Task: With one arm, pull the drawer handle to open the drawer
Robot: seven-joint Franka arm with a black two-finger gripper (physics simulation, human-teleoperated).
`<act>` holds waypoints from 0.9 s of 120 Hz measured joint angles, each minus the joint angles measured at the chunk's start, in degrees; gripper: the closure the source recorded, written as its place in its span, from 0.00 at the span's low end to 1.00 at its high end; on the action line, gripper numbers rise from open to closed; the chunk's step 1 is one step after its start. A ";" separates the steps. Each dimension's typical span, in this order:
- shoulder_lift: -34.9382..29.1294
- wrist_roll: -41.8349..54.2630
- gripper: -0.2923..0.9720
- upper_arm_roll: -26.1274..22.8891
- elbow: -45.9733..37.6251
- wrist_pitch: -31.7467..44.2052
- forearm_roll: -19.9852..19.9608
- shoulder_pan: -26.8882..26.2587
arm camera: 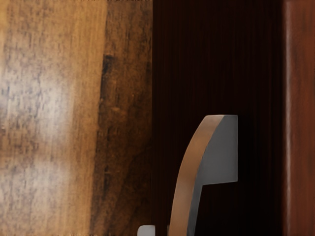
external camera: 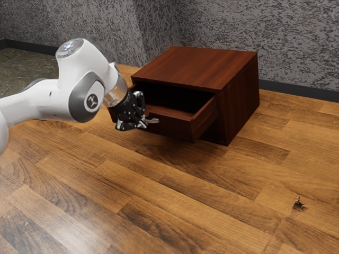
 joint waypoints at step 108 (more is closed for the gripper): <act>-8.74 0.81 0.38 1.11 -6.11 0.48 -0.64 -0.38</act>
